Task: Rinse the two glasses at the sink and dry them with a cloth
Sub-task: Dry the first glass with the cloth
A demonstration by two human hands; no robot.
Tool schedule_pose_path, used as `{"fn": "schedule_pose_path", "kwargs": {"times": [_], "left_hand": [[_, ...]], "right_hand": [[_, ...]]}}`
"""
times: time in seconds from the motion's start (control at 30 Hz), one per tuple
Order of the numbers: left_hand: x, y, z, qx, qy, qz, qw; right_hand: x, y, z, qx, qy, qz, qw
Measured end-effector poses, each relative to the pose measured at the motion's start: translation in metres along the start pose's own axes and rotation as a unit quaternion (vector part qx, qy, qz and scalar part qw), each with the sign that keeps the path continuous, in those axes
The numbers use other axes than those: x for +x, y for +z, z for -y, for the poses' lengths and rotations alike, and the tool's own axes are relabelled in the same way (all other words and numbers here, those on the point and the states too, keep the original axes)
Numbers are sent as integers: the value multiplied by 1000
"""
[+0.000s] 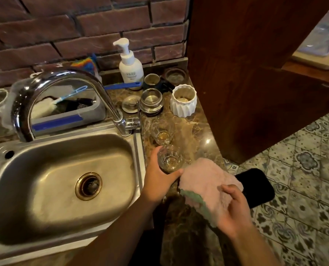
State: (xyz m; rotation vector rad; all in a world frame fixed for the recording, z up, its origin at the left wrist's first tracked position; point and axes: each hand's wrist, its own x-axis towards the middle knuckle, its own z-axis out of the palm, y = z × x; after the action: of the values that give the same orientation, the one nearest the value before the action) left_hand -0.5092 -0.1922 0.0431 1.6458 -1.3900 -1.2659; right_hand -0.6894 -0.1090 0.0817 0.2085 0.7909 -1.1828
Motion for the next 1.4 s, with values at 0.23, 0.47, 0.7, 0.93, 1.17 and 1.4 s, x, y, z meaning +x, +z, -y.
{"fn": "schedule_pose_path", "kwargs": {"times": [0.23,0.47,0.7,0.93,1.17,1.4], "left_hand": [[-21,-31,-23,-108,-22,1,994],[-83,-73,-79,-349,-42,-11,936],[-159,-116,-126,-477,44,-76,875],[-210,-172,-130,-444,95,-59,889],[-237,-232,-111,-368,163,-30,915],[-246,-285,-93,-346,184,25,919]], "right_hand": [[-5,28,-5,-58,-41,62,996],[-77,106,-33,-356,-134,50,923],[-133,139,-104,-508,-315,146,788],[-163,169,-177,-475,-381,157,778],[-183,200,-227,-428,-332,149,828],[-177,216,-268,-413,-272,157,855]]}}
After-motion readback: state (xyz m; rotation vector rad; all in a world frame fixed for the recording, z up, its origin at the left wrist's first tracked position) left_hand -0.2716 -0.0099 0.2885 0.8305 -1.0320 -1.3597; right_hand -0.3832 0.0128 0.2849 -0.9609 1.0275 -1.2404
